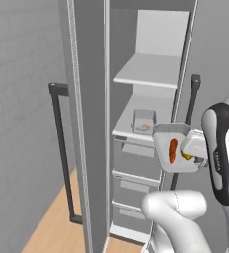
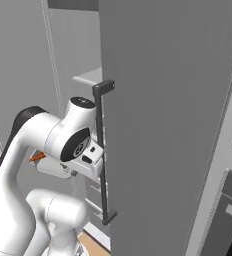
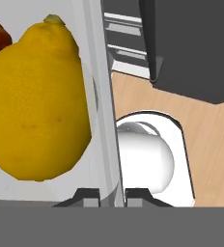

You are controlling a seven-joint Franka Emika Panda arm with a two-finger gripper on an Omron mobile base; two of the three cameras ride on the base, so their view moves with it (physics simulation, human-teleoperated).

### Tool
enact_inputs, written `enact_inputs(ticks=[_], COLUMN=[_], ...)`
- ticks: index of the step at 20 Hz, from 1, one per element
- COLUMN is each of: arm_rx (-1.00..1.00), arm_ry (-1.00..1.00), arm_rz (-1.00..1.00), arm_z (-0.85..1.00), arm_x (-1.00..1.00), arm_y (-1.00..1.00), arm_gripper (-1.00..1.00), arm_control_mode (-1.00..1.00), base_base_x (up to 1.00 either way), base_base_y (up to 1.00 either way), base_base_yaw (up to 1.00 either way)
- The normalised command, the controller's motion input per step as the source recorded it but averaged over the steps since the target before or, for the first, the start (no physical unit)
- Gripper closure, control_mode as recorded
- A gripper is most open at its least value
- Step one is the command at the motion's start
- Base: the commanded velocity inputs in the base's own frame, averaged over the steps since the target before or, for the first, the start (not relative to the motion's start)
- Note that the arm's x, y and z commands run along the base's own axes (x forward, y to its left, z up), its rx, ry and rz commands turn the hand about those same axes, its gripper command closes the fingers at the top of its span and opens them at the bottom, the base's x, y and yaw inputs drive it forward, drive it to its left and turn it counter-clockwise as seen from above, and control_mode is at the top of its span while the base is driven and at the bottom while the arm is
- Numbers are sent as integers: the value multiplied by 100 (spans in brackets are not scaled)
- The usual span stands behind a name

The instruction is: Take the meat container that has the shrimp and place it on the second highest rack of the freezer. Then take the vegetable container that has the carrot and lemon and place it on the highest rack of the freezer.

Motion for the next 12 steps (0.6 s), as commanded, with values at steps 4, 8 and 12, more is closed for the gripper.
enact_inputs(ticks=[4,8,12], arm_rx=[0,0,0], arm_ry=[0,0,0], arm_rz=[0,0,0], arm_z=[0,0,0], arm_x=[0,0,0], arm_y=[0,0,0], arm_gripper=[100,100,100], arm_control_mode=[100,100,100], base_base_x=[5,1,0], base_base_y=[41,43,44], base_base_yaw=[-28,-23,-20])
